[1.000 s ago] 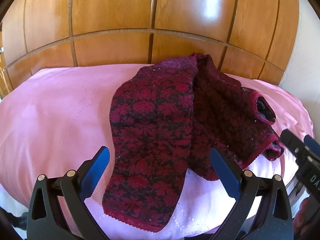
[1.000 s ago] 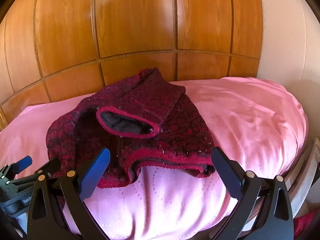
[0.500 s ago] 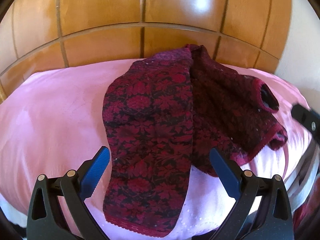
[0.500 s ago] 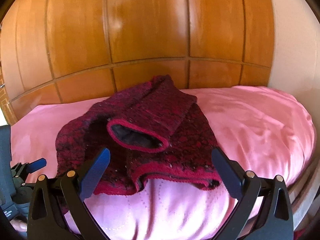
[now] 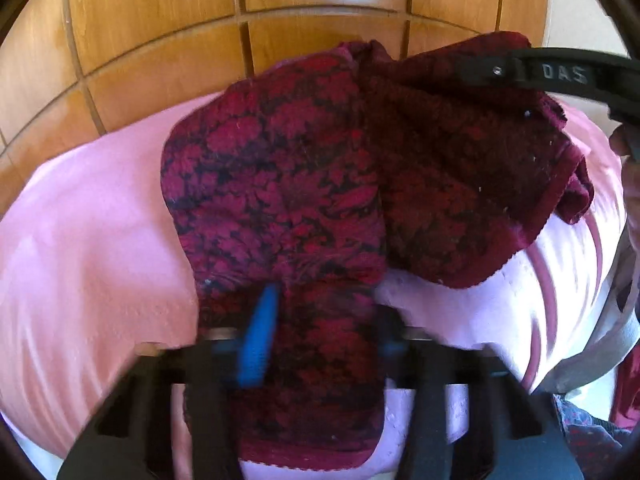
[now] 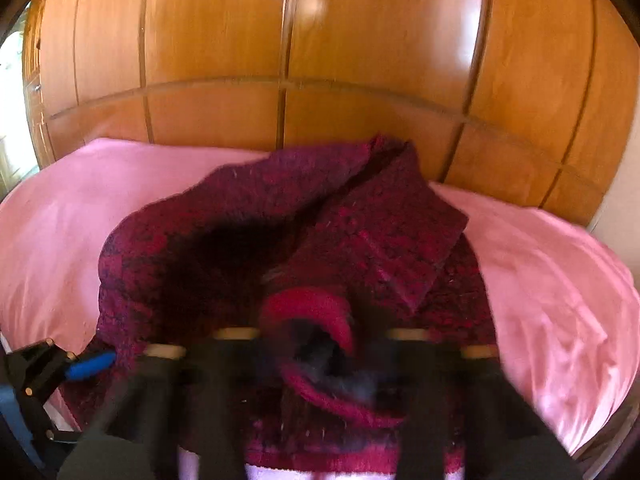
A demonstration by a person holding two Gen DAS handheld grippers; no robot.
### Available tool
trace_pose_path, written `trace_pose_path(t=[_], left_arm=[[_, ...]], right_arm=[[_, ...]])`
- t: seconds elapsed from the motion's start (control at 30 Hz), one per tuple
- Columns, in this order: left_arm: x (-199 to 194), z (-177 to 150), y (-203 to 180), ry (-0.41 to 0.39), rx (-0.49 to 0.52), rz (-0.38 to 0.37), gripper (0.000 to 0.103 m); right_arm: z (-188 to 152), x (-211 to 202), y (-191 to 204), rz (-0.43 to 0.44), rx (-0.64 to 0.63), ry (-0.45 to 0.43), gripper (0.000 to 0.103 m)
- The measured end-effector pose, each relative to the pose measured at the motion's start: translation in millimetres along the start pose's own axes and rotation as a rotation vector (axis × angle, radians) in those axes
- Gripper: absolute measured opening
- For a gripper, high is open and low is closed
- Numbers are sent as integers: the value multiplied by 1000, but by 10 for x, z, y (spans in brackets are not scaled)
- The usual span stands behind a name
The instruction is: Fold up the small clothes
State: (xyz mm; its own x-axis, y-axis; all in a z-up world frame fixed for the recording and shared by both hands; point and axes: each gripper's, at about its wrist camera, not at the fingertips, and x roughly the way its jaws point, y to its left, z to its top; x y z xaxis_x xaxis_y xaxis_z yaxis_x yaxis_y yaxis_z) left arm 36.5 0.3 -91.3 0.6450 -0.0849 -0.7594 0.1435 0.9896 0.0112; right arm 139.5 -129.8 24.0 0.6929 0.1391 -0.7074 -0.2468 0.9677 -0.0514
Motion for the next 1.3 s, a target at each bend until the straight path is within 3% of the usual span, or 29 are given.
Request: trace_pose_path(t=[0.03, 0.2, 0.37, 0.53, 0.7, 0.87, 0.93, 0.97, 1.0, 1.03, 1.13, 1.27, 1.3], left_arm=[[-46, 17, 68, -14, -26, -25, 18], [-339, 231, 624, -82, -192, -115, 14], [-701, 603, 1298, -206, -336, -80, 14], [-672, 1084, 1953, -253, -383, 45, 13], [-294, 1580, 2712, -191, -476, 210, 13], [-74, 1825, 3360, -133, -601, 354, 13], [32, 1877, 3614, -107, -679, 380, 24], [41, 1871, 3632, -110, -701, 395, 30], [16, 1853, 3651, -119, -719, 414, 43], [-23, 1827, 3636, -134, -721, 414, 55], [-79, 1691, 3404, -164, -689, 341, 58], [21, 1292, 2839, -124, -606, 55, 58], [94, 1130, 2616, -87, -585, -49, 58]], right_arm=[[31, -43, -36, 3, 15, -19, 16], [267, -382, -448, -20, 77, -122, 14], [518, -498, -1203, -161, 179, -182, 13], [723, -333, -2041, -343, 272, -171, 13], [875, 32, -2879, -536, 366, -99, 12], [797, 295, -3514, -698, 458, -6, 13], [744, 327, -3690, -703, 490, 11, 27], [696, 342, -3722, -726, 500, 10, 54], [673, 335, -3771, -738, 501, 2, 68], [658, 329, -3817, -737, 500, -10, 69], [512, 303, -3671, -642, 481, -11, 71], [153, 318, -3313, -288, 506, 52, 71], [17, 346, -3160, -175, 514, 88, 71]])
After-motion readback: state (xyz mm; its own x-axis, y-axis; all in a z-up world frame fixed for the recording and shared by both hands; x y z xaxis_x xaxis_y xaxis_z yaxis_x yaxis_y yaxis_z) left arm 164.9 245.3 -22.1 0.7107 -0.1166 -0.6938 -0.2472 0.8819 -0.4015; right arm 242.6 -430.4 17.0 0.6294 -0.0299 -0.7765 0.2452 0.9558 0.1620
